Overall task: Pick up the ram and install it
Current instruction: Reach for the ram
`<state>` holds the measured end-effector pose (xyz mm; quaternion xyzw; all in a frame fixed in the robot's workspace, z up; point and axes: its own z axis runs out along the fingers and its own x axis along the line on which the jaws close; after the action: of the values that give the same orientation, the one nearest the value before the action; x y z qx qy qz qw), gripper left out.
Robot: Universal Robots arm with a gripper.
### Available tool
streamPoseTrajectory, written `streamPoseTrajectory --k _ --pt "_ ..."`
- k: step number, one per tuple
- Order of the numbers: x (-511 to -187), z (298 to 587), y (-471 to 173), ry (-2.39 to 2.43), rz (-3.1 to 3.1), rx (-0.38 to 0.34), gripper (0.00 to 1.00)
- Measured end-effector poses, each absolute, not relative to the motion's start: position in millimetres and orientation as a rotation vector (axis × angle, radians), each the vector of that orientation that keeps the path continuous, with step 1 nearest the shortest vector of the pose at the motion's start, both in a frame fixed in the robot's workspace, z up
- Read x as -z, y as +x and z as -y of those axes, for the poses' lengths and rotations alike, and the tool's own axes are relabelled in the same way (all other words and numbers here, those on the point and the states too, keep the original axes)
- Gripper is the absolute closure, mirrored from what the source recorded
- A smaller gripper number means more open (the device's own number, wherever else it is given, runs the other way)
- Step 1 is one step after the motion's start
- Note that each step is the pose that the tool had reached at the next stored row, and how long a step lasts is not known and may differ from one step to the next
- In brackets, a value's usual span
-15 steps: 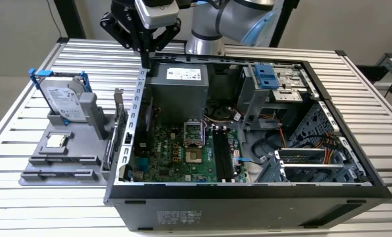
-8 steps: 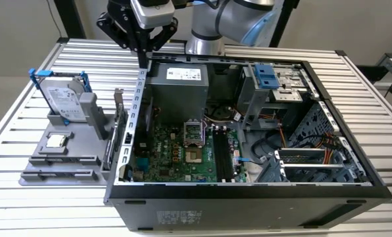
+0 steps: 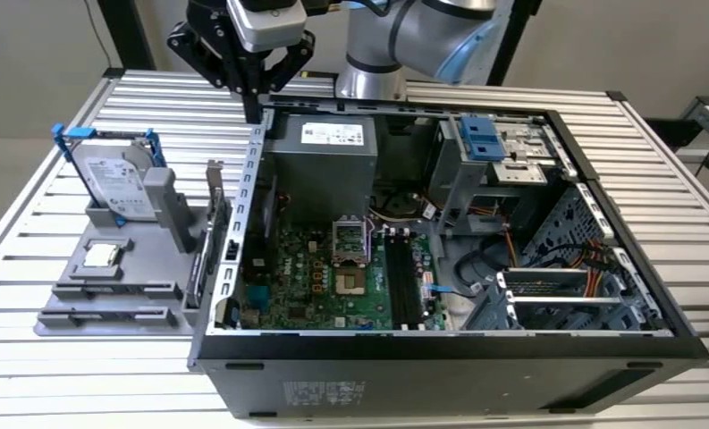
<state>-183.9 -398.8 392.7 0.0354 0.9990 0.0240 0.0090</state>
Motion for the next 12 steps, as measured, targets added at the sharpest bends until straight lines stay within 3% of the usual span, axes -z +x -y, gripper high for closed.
streamPoseTrajectory --k 12 --pt "-392.6 398.8 -186.3 0.111 -3.121 -0.075 1.00"
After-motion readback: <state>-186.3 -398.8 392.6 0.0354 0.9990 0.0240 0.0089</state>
